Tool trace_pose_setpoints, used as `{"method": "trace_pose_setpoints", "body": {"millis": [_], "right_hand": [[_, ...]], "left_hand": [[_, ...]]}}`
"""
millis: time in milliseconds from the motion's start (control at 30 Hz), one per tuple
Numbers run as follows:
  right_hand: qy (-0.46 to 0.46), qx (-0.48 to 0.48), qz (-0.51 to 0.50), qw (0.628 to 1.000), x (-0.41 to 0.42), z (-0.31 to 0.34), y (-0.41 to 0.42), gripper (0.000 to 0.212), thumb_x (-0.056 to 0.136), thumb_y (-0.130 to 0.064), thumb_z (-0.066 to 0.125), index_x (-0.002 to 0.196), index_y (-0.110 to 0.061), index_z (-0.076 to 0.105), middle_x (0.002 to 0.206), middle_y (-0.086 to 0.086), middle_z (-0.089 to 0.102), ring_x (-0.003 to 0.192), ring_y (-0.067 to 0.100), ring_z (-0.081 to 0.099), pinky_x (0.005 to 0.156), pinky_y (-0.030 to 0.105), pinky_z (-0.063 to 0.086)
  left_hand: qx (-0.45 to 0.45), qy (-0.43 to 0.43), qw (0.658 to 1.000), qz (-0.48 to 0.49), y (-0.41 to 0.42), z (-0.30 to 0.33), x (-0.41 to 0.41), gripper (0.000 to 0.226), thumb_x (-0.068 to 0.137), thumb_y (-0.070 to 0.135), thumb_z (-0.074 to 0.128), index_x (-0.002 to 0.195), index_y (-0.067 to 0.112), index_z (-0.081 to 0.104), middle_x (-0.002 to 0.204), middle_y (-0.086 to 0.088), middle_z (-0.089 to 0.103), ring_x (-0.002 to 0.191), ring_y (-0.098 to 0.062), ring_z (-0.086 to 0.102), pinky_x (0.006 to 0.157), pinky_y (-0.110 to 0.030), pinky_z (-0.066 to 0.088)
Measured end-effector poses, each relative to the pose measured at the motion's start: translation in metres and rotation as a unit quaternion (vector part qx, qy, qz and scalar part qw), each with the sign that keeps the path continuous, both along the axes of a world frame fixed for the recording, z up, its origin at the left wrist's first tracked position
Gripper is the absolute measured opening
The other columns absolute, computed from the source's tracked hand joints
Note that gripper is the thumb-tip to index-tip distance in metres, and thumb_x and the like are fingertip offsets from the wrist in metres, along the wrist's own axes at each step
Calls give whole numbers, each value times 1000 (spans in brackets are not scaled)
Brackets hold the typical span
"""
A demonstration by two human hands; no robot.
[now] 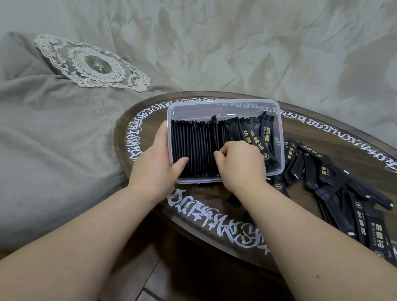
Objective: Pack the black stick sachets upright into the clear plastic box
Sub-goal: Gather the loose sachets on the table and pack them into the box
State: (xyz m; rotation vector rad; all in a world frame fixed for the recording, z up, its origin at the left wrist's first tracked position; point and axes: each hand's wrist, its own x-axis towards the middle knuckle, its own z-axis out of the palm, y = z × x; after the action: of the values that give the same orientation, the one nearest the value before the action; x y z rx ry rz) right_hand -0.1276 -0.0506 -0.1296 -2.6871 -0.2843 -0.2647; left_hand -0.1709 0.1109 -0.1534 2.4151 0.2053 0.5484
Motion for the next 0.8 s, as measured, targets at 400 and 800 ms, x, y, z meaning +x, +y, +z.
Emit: {"method": "trace_pose_setpoints", "body": {"millis": [400, 800], "right_hand": [[-37, 12, 0, 999, -4, -8, 2, 30, 96, -41, 49, 87, -14, 58, 74, 3, 60, 76, 28, 55, 66, 32, 44], [-34, 82, 84, 993, -10, -13, -13, 27, 93, -31, 57, 116, -17, 56, 87, 0, 67, 88, 24, 62, 82, 39, 49]], "left_hand": [[-8, -8, 1000, -2, 5, -4, 2, 82, 86, 28, 66, 144, 41, 11, 112, 4, 68, 98, -23, 65, 85, -43, 51], [33, -60, 997, 40, -12, 17, 13, 100, 78, 46, 74, 152, 34, 8, 139, -5, 31, 122, -21, 43, 96, -33, 38]]}}
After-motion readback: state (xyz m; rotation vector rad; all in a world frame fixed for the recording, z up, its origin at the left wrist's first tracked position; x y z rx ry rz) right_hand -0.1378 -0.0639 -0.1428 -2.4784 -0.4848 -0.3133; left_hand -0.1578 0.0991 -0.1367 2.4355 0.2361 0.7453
